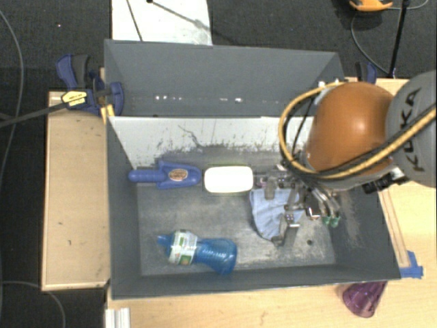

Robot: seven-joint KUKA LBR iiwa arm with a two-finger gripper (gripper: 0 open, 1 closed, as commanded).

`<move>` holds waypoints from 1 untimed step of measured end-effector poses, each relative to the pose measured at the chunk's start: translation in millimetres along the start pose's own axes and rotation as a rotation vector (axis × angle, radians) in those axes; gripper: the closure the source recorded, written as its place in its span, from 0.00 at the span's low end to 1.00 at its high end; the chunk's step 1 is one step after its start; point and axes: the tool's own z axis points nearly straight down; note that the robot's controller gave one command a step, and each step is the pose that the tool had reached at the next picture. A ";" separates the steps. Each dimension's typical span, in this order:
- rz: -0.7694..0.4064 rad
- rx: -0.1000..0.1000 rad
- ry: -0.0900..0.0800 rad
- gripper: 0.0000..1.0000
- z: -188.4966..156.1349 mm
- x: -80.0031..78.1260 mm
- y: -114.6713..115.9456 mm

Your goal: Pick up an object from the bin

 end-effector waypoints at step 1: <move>0.001 0.000 -0.009 0.00 -4.3 -1.6 -0.2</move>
Offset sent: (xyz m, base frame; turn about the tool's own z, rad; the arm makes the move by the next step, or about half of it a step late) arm 0.0523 -0.0327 -0.0824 -0.0293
